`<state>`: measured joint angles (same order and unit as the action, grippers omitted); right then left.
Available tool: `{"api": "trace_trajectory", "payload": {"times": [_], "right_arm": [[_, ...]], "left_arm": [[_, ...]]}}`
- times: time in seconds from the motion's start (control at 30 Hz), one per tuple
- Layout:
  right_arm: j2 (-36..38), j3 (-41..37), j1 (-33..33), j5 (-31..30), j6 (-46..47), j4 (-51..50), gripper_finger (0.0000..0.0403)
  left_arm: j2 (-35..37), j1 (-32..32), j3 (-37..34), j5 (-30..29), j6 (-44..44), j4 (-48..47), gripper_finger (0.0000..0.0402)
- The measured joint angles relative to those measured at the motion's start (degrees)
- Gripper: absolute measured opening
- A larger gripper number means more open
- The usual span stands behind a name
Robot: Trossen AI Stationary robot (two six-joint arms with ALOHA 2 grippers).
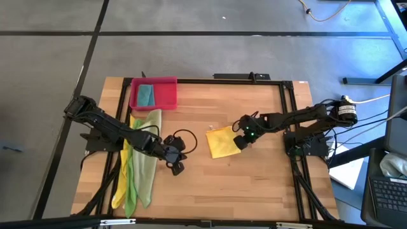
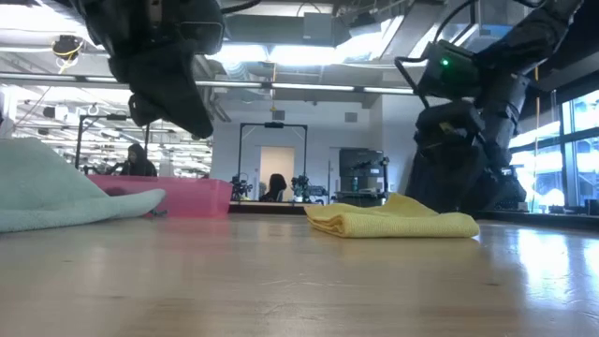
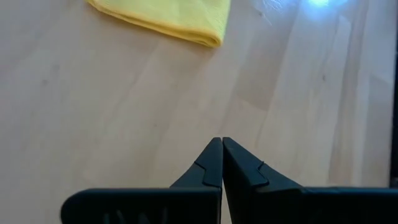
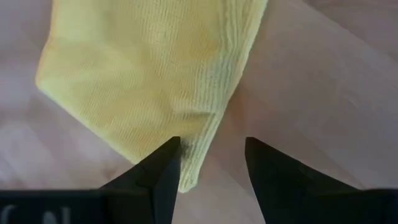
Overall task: Fold microfiber towels
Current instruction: Put the folded right yellow microfiber towel into the pink bin
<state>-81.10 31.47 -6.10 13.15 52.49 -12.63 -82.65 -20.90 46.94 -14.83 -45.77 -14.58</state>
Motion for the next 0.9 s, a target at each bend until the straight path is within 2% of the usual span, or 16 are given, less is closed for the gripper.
{"api": "trace_trajectory", "payload": {"times": [0.3,0.5,0.7,0.9], "right_arm": [[-0.5,-6.3,1.3,-2.3,8.4,11.9,0.0182],[-0.5,-9.8,3.0,-4.2,13.0,18.8,0.0181],[-1.5,-10.3,3.1,-4.9,10.9,21.2,0.0181],[-5.9,-10.0,3.1,-4.5,8.9,27.1,0.0181]], "left_arm": [[0.0,-0.2,0.0,3.9,-2.2,0.0,0.0000],[0.0,-0.6,0.0,2.1,-7.2,0.0,0.0000],[0.0,-0.6,0.0,-0.1,-15.1,0.6,0.0000],[0.0,-0.6,0.0,-0.1,-21.9,1.9,0.0000]]}}
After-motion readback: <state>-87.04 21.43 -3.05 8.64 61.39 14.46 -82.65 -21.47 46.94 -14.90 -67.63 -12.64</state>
